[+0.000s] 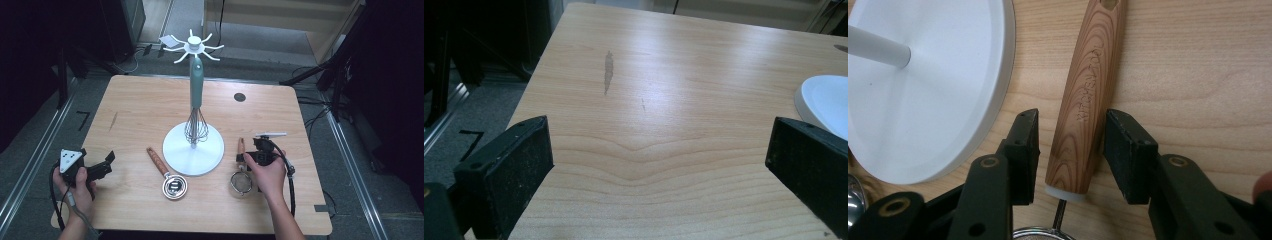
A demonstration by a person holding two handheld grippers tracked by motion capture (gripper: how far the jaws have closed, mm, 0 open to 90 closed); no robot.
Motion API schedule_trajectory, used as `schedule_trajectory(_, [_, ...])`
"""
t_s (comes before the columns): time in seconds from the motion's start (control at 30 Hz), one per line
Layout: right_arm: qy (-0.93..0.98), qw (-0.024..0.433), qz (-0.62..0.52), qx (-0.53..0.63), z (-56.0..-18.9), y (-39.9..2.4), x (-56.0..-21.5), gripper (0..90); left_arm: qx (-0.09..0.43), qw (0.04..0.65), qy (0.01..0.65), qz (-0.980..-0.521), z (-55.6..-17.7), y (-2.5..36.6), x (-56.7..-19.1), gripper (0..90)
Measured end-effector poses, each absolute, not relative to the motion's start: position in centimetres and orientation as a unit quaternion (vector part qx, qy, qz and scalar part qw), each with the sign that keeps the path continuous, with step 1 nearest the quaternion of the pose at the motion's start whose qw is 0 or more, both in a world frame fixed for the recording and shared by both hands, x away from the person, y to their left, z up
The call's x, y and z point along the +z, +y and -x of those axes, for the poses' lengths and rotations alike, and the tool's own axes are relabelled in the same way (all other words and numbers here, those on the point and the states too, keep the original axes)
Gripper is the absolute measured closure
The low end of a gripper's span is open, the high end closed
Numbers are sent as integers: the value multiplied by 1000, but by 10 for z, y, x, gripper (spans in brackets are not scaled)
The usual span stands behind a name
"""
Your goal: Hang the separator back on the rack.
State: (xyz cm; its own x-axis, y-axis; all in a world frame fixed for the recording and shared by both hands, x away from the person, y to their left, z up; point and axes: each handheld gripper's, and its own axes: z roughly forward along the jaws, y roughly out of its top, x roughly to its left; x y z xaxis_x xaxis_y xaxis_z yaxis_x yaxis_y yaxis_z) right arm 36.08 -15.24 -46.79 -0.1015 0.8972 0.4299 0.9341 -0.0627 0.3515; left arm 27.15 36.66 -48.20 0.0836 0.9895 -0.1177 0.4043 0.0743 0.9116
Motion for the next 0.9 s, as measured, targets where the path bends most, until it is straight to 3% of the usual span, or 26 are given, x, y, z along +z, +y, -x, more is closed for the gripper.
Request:
schedule_trajectory(0.47, [-678, 51, 680, -274, -364, -150, -473, 592, 335, 438, 589, -590, -272, 367, -482, 0])
schedule_trajectory(0.9, [-684, 38, 680, -262, -364, -144, -473, 602, 335, 438, 589, -591, -272, 367, -482, 0])
